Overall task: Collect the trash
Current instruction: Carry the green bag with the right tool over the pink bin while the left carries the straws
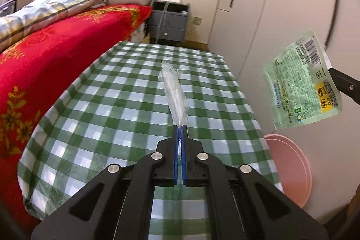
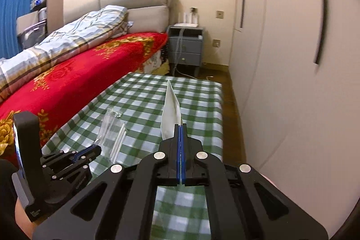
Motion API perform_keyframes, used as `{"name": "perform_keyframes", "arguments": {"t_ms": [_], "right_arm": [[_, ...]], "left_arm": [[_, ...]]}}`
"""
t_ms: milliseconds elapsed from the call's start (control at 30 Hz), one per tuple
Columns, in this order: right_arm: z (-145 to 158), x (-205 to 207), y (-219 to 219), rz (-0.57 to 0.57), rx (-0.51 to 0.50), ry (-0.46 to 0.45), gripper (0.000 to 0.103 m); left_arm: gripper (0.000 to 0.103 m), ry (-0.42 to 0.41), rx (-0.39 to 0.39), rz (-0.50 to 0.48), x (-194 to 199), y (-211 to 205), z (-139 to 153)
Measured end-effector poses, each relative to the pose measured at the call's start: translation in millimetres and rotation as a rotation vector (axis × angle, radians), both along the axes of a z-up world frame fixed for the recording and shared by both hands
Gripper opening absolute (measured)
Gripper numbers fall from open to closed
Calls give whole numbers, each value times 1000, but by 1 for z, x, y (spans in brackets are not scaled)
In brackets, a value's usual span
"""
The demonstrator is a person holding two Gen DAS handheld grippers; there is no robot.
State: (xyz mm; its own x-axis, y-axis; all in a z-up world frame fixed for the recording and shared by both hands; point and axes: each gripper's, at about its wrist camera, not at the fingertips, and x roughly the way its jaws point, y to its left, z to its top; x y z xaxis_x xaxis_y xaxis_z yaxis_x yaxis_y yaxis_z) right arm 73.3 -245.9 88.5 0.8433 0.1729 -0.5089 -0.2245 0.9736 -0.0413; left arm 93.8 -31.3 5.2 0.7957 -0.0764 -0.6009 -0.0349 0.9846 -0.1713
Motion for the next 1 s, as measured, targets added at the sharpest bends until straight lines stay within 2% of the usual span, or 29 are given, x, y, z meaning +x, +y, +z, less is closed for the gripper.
{"name": "perform_keyframes", "arguments": {"t_ms": [533, 1000], "right_arm": [[10, -19, -87, -157, 10, -3, 0], [-21, -7, -140, -277, 81, 69, 0]], "left_arm": [[2, -56, -12, -178, -6, -70, 5], [2, -31, -29, -332, 4, -142, -12]]}}
